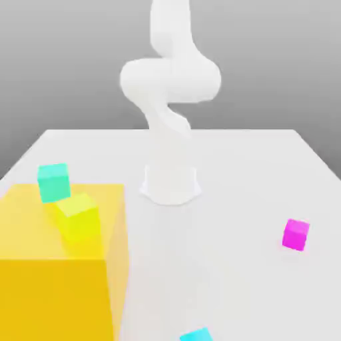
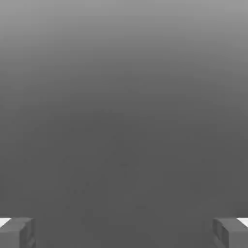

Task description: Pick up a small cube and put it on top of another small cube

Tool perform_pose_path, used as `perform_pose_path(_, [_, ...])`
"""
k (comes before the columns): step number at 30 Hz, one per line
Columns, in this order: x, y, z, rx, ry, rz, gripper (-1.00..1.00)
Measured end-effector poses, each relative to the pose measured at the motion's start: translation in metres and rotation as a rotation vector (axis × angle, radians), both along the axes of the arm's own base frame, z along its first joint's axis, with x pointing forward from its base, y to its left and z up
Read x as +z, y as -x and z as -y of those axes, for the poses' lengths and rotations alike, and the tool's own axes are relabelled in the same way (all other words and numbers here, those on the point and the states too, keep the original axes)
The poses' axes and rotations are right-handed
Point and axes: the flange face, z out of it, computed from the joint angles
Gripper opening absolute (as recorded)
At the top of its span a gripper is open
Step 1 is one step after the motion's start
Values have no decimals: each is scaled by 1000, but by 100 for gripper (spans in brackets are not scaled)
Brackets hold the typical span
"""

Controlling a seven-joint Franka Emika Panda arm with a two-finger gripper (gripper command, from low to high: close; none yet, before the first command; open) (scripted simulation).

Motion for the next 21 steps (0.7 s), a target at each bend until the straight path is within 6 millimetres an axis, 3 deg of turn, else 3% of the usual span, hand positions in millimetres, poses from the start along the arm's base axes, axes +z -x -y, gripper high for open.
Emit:
perform_pose_path(5, [-67, -32, -51, 290, 161, -87, 0])
perform_pose_path(10, [-135, -44, -103, 584, 310, -154, 0])
perform_pose_path(15, [-205, -40, -155, 890, 451, -207, 0])
perform_pose_path(21, [-288, -13, -210, 1269, 608, -250, 0])
